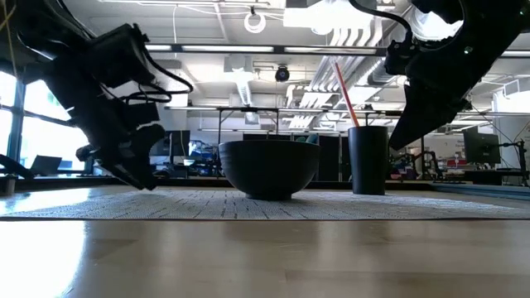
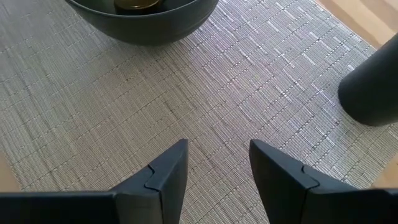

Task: Pick & Place Utensil
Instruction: Adjust the gray mat

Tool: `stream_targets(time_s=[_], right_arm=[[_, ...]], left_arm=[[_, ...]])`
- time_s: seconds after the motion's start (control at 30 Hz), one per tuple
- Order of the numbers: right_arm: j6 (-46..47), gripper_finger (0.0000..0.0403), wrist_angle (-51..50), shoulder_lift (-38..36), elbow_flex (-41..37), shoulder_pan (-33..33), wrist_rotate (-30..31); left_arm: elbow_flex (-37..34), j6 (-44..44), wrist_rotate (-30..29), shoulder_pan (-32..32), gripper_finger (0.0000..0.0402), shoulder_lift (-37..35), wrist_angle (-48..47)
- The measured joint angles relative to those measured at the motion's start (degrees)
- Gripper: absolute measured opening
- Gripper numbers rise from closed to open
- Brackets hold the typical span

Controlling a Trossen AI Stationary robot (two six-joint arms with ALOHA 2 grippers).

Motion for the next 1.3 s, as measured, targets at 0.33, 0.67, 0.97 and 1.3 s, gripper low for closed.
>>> stream_targets(time_s=[0.33,0.67,0.97,1.3], right_arm=[[0.0,0.0165,0.5,0.0,0.0,0.0,-0.1],[-0.2,0.0165,1.5,0.0,0.0,0.0,-0.2],[-0.2,0.0165,2.8,0.0,0.0,0.0,-0.4],[-0.2,0.0165,3.4,0.0,0.0,0.0,-0.4]], left_arm=[[0.1,3.6,0.7,4.7,0.0138,4.0,4.3],[0.0,8.6,-1.1,9.0,0.0138,4.8,8.5],[0.0,11.0,-1.6,12.6,0.0138,4.8,9.0],[0.0,12.5,-4.6,13.3,0.0138,4.8,9.0]])
